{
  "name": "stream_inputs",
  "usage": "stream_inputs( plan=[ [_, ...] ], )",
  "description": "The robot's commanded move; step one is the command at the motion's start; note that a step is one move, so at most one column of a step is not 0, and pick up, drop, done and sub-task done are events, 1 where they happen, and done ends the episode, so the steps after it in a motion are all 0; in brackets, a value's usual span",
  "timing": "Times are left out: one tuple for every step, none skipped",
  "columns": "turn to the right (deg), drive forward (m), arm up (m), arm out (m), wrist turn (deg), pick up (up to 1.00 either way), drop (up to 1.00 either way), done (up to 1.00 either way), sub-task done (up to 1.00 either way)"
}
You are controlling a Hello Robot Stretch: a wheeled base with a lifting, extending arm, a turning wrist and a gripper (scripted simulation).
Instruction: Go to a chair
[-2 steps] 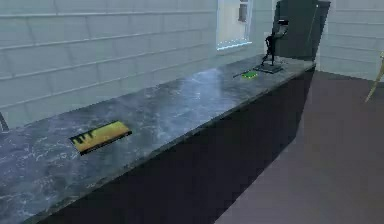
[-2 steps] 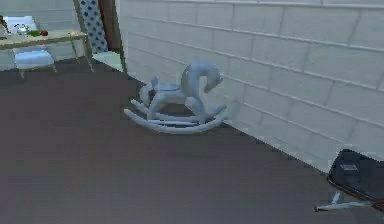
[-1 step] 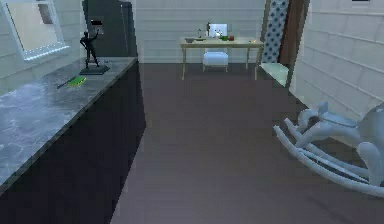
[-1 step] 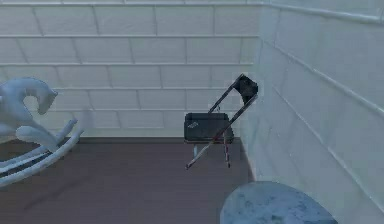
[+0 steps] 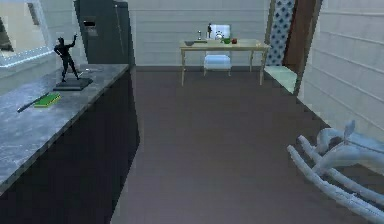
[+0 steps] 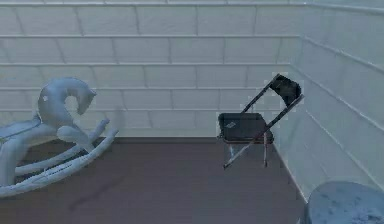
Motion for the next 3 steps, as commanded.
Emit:
stream_inputs(
  plan=[
    [0.0, 1.0, 0.0, 0.0, 0.0, 0.0, 0.0, 0.0, 0.0],
    [0.0, 1.0, 0.0, 0.0, 0.0, 0.0, 0.0, 0.0, 0.0],
    [0.0, 0.35, 0.0, 0.0, 0.0, 0.0, 0.0, 0.0, 0.0]
  ],
)
